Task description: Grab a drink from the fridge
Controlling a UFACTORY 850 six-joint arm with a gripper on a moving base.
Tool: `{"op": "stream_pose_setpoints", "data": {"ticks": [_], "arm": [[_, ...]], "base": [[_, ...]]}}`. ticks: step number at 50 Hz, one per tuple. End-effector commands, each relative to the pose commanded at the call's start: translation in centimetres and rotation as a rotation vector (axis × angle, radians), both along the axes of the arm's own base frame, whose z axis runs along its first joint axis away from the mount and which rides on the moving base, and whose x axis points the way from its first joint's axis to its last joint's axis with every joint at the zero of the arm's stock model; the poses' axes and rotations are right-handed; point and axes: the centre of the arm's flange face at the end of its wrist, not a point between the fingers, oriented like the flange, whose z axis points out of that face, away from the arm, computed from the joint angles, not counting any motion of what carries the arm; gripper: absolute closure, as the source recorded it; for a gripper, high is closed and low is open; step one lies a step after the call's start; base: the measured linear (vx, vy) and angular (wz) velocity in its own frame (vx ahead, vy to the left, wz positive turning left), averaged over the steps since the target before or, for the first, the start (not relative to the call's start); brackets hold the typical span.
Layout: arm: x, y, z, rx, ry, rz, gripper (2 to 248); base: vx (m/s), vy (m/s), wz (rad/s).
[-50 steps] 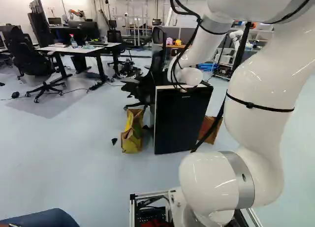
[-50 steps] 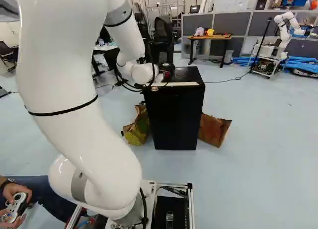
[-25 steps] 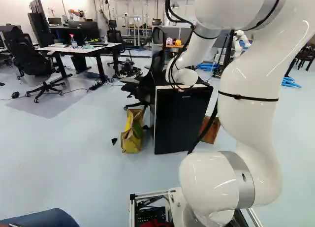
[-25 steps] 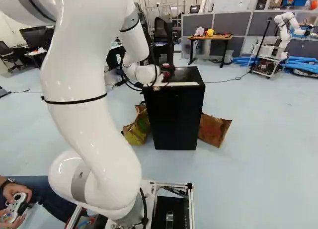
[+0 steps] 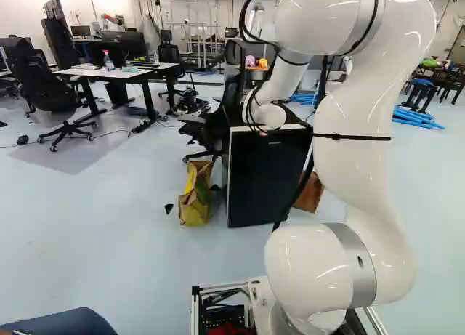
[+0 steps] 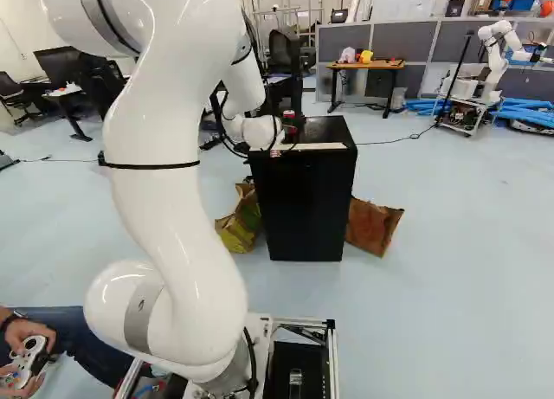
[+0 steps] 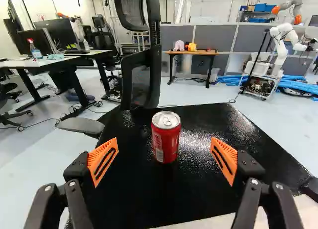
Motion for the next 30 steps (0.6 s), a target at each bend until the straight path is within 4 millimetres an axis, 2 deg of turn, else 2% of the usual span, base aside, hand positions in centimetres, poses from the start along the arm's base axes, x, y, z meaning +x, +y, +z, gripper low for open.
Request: {"op": "stream_pose_setpoints", "data": {"ticks": [22, 30], "arm": [[3.4, -0.1, -0.3, -0.004, -0.045, 0.002, 3], [4.5, -0.5, -1.0, -0.005, -0.045, -0.001, 3]], "base": [[0.0, 0.0, 0.0], [0.0, 0.0, 0.0]]}}
